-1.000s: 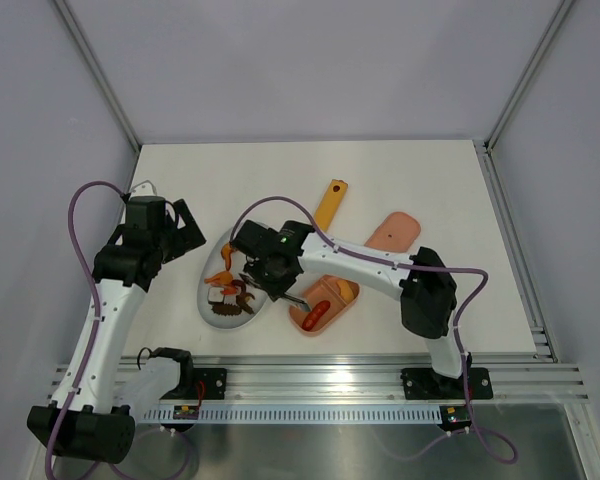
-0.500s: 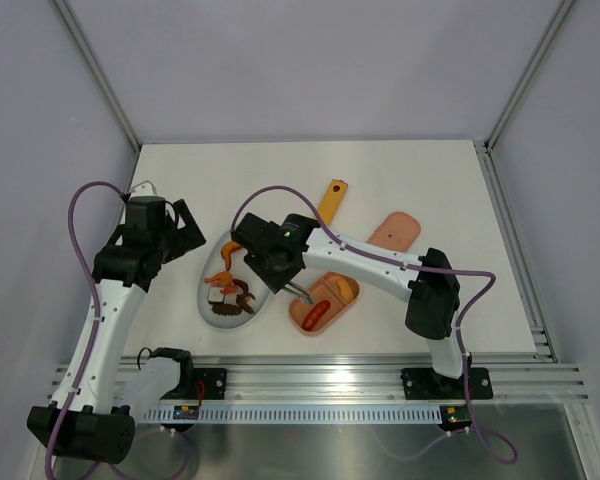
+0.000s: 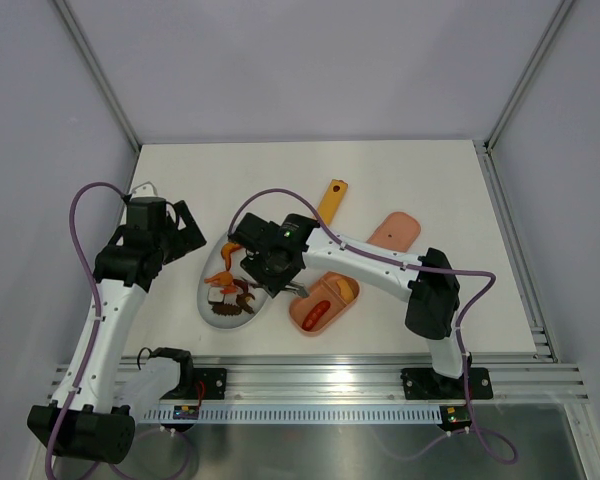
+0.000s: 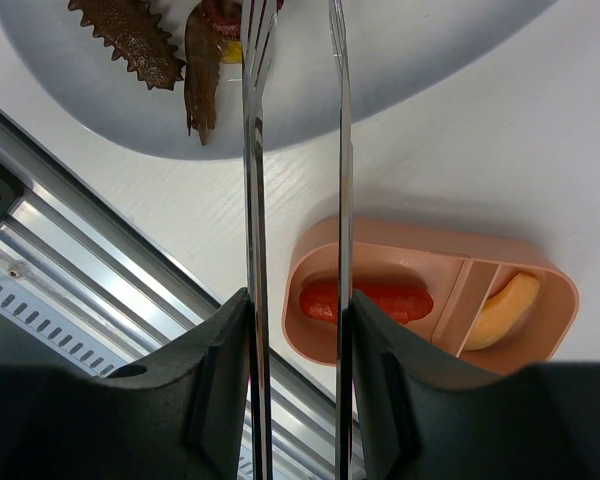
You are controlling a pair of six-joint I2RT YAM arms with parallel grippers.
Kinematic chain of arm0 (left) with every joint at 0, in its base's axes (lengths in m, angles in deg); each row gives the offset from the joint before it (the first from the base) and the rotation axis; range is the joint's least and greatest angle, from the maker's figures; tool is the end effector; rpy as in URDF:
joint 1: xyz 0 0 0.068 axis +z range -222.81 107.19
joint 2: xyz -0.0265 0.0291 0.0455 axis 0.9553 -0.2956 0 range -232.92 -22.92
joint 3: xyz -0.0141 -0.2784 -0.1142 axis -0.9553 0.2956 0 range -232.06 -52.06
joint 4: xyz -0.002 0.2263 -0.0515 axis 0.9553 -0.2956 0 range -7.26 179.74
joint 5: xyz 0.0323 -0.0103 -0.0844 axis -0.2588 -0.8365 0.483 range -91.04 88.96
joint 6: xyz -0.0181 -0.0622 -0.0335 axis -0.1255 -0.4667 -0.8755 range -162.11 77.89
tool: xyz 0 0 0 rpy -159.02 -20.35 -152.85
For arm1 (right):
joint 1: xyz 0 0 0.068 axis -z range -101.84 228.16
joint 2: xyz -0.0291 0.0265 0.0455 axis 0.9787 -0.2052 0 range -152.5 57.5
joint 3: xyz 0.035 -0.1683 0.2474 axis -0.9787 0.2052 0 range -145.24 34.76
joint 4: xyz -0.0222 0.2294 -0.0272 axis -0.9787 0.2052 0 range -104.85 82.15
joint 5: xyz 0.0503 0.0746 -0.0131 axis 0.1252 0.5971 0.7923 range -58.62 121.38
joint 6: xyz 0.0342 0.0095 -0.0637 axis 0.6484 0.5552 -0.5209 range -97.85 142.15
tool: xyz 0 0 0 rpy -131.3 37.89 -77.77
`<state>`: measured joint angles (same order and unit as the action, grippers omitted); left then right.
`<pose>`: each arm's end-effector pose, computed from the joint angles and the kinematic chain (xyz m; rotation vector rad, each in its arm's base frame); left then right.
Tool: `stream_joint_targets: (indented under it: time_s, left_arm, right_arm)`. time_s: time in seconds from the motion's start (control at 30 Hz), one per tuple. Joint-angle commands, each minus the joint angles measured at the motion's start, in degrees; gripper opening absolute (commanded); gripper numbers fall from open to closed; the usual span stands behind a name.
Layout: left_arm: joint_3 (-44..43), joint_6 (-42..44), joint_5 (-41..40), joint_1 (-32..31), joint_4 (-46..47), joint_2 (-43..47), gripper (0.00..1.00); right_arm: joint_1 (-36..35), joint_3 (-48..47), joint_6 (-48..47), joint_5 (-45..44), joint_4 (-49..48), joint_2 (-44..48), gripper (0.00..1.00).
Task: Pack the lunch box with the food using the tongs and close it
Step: Adjust the fake food on the plate, then pick up the fake food from the plate.
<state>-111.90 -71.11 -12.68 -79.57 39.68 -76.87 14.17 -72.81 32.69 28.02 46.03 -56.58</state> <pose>0.1496 -0.0054 0.3392 -0.5456 2.2583 -0.0760 0.1830 0.3671 0.2924 -1.2355 2.4903 0.2717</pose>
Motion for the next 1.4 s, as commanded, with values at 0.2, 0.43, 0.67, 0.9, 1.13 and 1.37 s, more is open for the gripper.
stream_joint_targets:
  time_s: [0.2,0.43,0.67,0.9,1.13,1.37]
  left_arm:
    - [0.0,0.3,0.3,0.3,1.6,0.1,0.99]
    - [-0.2,0.3,-0.6,0.3,1.4,0.1,0.99]
    - [-0.3,0.3,-0.7,0.3,1.4,-0.1,0.99]
    - [-0.2,0.3,-0.8,0.3,1.3,-0.1,0.99]
    - [-0.4,0.4,-1.1,0.3,1.1,-0.1,0.99]
    - [-0.5,0.4,-1.0,0.3,1.2,-0.2,0.99]
  right_arm:
    - [-0.4,-5.6,-2.2,1.9,-1.3,-1.8,0.5]
    - [-0.4,-5.5,-2.8,3.1,-1.7,-3.4,0.52]
    - [-0.4,-4.9,-3.1,2.6,-2.1,-4.7,0.53]
    - [-0.4,-5.4,-3.6,2.5,-2.5,-6.3,0.55]
    - [-0.4,-5.2,-3.7,2.4,-2.4,-6.9,0.49]
    - [-0.3,-3.6,-2.8,-1.0,-2.3,-3.6,0.32]
